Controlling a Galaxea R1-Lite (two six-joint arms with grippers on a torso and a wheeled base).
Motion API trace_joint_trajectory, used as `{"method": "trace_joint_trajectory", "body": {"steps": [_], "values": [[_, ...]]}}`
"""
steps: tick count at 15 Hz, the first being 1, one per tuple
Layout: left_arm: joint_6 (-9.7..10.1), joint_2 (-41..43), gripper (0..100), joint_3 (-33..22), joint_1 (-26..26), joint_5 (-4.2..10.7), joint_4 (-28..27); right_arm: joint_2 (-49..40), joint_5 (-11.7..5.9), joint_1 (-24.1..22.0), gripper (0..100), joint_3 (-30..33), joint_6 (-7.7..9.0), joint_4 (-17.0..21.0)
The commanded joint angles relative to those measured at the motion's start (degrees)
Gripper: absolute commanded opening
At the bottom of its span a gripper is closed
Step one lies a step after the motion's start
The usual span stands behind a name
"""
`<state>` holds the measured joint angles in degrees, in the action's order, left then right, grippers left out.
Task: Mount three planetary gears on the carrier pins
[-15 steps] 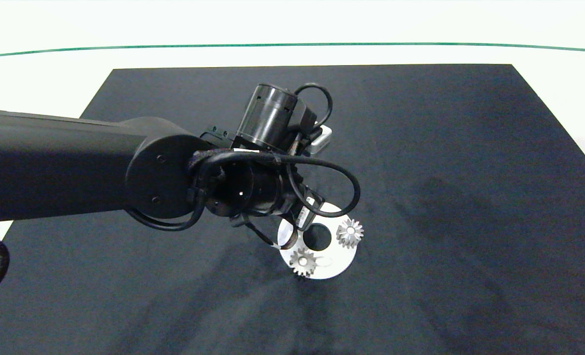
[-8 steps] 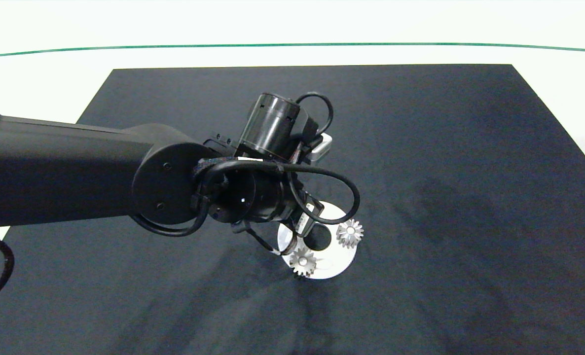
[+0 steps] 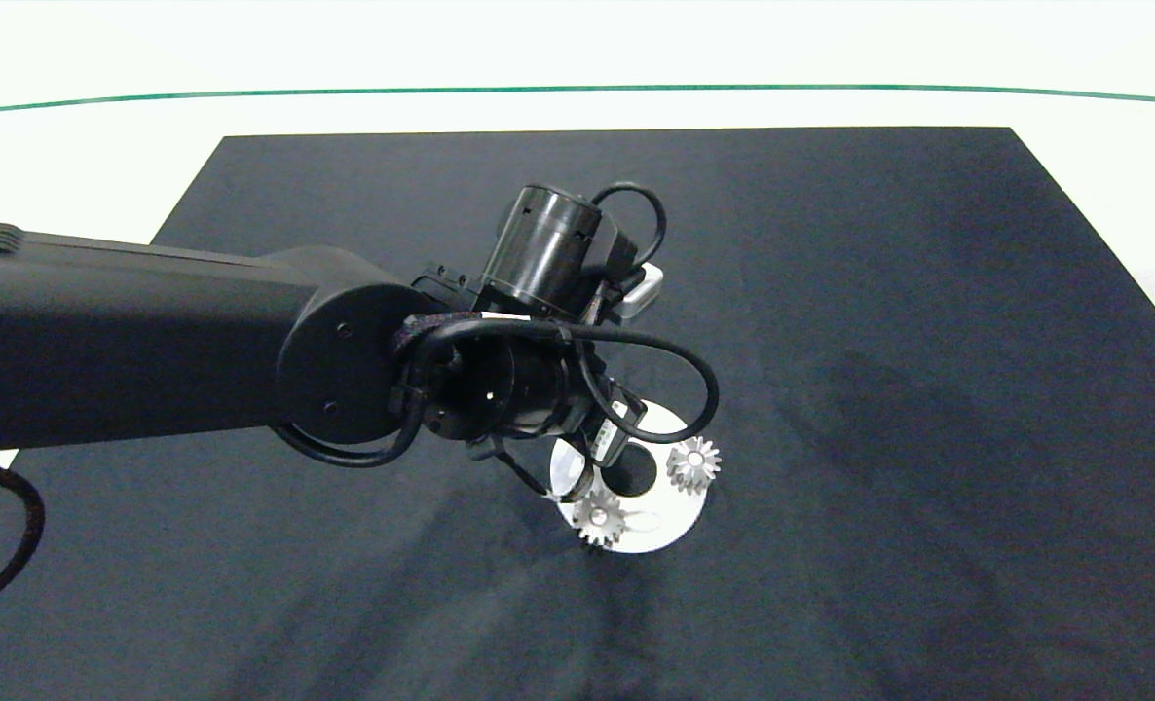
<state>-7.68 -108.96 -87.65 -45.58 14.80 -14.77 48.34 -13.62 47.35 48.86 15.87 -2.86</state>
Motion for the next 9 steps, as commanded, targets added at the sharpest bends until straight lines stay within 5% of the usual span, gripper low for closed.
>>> {"method": "trace_joint_trajectory", "body": {"steps": [1,9], "values": [[0.03,-0.55,22,0.02,-0.03,0.05,-0.17,0.00,-0.09,0.02,100,0.01,0.12,-0.04],[0.21,-0.46,22,0.02,-0.03,0.05,-0.08,0.00,-0.09,0.02,100,0.01,0.12,-0.04]]}}
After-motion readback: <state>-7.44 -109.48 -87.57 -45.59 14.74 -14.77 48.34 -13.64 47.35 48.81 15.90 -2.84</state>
